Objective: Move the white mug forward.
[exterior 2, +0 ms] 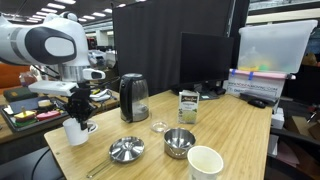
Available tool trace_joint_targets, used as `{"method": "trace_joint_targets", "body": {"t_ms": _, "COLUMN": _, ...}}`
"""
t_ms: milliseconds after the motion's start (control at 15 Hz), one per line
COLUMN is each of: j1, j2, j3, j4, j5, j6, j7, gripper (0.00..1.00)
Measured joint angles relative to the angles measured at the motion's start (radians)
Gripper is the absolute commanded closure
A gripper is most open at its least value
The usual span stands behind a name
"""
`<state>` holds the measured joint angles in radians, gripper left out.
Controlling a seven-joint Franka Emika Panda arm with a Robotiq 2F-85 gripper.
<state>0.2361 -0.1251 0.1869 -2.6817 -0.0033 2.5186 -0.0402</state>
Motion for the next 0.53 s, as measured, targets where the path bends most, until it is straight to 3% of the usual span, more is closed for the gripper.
{"method": "trace_joint_targets", "body": {"t_ms": 533, "j1": -0.005, "j2": 0.031, "j3": -0.001, "j4": 0.02, "j5": -0.008, "j6": 0.01, "j7": 0.0, "gripper": 0.11}}
